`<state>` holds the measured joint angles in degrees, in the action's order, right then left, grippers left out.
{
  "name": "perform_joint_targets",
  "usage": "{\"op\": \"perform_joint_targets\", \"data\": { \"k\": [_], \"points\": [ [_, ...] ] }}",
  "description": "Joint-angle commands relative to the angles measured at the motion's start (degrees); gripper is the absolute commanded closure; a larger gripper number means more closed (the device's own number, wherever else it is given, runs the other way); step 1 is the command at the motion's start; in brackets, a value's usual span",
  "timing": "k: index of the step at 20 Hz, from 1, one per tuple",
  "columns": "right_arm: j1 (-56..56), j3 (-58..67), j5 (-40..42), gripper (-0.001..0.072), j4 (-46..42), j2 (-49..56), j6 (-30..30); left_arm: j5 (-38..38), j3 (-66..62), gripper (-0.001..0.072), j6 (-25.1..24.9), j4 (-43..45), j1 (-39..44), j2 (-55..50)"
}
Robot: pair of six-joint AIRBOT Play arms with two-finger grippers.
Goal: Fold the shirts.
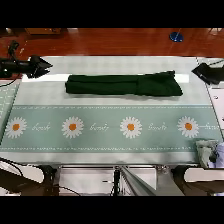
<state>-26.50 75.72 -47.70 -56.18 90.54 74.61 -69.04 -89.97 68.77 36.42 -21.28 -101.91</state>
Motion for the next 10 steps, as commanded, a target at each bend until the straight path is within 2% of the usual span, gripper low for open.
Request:
{"op": "perform_joint_targets", "data": {
  "k": [1, 5, 10],
  "points": [
    [-4.17, 0.39, -13.46, 0.0125, 5.14, 4.22, -0.63, -4.85, -0.31, 0.0209, -0.11, 0.02, -0.87, 0.92],
    [-2.05, 0.39, -14.12, 0.0124, 16.33, 10.43, -6.78, -6.03, -0.31, 0.0211, -0.15, 0.02, 0.50, 0.90],
    [3.06, 0.42, -7.56, 0.0124, 20.50, 14.86, -6.80, -7.56, -0.31, 0.0221, -0.17, 0.02, 1.77, 0.90]
  ]
}}
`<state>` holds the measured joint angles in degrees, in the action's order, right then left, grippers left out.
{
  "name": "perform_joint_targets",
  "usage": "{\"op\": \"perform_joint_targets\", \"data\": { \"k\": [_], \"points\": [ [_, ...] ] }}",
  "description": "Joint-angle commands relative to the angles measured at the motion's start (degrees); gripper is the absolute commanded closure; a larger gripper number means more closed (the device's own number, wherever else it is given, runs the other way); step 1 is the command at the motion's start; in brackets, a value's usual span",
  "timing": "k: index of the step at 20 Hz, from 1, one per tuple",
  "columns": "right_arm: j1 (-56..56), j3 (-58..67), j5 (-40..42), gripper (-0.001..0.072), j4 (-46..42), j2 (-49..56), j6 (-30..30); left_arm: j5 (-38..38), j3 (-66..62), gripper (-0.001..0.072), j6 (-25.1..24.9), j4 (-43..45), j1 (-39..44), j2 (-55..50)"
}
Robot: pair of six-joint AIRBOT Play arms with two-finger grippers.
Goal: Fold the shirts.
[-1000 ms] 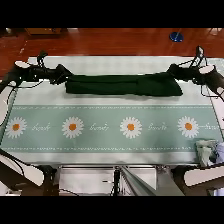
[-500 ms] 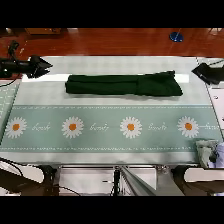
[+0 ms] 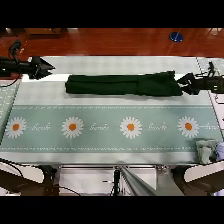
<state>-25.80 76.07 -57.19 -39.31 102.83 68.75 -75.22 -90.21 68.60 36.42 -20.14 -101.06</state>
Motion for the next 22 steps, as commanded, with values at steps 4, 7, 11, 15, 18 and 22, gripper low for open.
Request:
{"op": "perform_joint_targets", "data": {
  "k": [4, 7, 11, 15, 18, 22],
  "points": [
    [6.64, 0.28, 1.55, 0.0136, 4.76, 5.33, -0.98, -1.38, -0.07, 0.0221, 0.00, 0.02, 1.22, 0.04],
    [9.60, 2.45, 1.95, 0.0419, 4.87, 5.92, -2.40, -1.38, -0.07, 0.0221, 0.00, 0.02, 1.42, 0.04],
    [9.20, 10.62, -6.32, 0.0688, 4.07, 5.40, -2.64, -1.60, -0.07, 0.0332, 0.02, -0.02, 1.60, 0.24],
    [8.00, 17.42, -15.02, 0.0689, -6.58, -0.11, 3.23, -2.27, -0.13, 0.0521, 0.52, -0.09, 3.96, 2.10],
    [8.00, 18.45, -18.01, 0.0689, -16.09, -5.73, 5.66, -4.15, -0.15, 0.0622, 1.77, -2.93, 8.59, 3.72],
    [8.00, 18.45, -23.61, 0.0689, -22.88, -10.14, 7.02, -2.16, -0.13, 0.0680, 3.34, -13.25, 18.47, 4.00]
  ]
}}
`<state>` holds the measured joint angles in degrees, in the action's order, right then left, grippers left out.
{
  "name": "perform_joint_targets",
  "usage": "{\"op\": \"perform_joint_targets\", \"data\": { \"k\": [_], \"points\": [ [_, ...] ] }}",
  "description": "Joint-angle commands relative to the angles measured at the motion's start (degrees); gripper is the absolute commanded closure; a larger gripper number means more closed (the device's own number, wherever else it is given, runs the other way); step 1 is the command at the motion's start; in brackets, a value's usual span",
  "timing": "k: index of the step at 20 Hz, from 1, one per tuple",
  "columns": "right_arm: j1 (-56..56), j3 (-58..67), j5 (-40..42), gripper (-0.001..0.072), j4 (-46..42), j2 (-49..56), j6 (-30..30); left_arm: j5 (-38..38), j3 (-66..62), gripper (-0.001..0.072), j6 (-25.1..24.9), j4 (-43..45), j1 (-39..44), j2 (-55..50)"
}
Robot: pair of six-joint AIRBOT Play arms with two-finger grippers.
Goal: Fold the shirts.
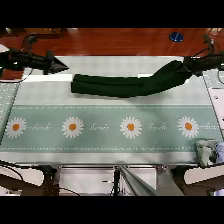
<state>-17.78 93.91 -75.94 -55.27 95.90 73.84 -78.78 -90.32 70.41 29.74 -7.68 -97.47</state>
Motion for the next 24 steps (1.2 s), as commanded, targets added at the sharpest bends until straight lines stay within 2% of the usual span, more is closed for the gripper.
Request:
{"op": "perform_joint_targets", "data": {
  "k": [1, 7, 12, 18, 24],
  "points": [
    [-0.02, 0.59, -6.23, 0.0689, -7.67, -3.96, 2.03, 3.02, -0.02, 0.0680, 2.49, -7.41, 9.29, 0.42],
    [0.26, 0.59, -9.49, 0.0689, -7.91, -7.04, 2.51, 13.16, -0.02, 0.0681, 4.57, -7.48, 26.62, -1.03],
    [0.26, 0.59, -12.04, 0.0689, -7.91, -8.04, 3.15, 19.19, -0.02, 0.0681, 8.59, -7.52, 34.95, -5.92],
    [0.26, 0.59, -13.31, 0.0689, -8.33, -9.90, 3.74, 26.01, -0.02, 0.0681, 11.58, -7.52, 39.82, -11.23],
    [0.28, 0.59, -14.43, 0.0689, -7.85, -11.61, 4.66, 29.00, -0.02, 0.0682, 13.97, -7.34, 41.70, -14.47]
  ]
}}
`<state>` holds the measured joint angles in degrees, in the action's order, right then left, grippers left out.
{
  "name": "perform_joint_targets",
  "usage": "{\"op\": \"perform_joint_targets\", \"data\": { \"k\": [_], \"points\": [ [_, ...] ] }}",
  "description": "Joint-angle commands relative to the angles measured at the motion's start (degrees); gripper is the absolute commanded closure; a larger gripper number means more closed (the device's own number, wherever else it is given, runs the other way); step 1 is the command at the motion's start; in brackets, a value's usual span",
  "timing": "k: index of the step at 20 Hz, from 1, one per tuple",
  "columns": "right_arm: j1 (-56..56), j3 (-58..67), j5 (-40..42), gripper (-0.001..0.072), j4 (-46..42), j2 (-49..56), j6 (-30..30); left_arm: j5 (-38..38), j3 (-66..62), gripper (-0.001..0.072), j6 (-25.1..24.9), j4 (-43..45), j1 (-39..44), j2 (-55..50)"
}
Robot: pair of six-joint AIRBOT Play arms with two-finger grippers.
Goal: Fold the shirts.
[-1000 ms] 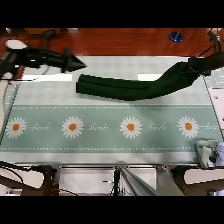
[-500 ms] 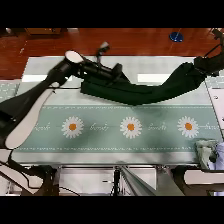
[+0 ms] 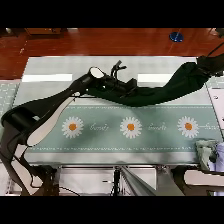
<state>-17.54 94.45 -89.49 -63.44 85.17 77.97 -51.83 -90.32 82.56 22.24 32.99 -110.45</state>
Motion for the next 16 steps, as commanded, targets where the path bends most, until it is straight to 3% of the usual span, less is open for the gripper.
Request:
{"op": "perform_joint_targets", "data": {
  "k": [1, 7, 13, 16],
  "points": [
    [0.04, 0.04, -0.98, 0.0689, 0.57, -1.60, 0.85, 2.49, -0.02, 0.0682, 2.29, 0.15, 1.53, -1.88],
    [2.10, 0.04, -1.29, 0.0689, 0.42, -6.47, 1.14, 10.88, -0.07, 0.0683, 5.60, 0.15, 8.41, -3.63],
    [6.97, 0.04, -1.36, 0.0689, 0.20, -9.03, 1.36, 11.54, -4.33, 0.0683, 6.67, -3.89, 13.77, -8.66],
    [7.54, 0.04, -1.07, 0.0689, 0.31, -9.03, 2.34, 10.36, -5.25, 0.0683, 6.01, -3.85, 11.78, -8.39]
  ]
}}
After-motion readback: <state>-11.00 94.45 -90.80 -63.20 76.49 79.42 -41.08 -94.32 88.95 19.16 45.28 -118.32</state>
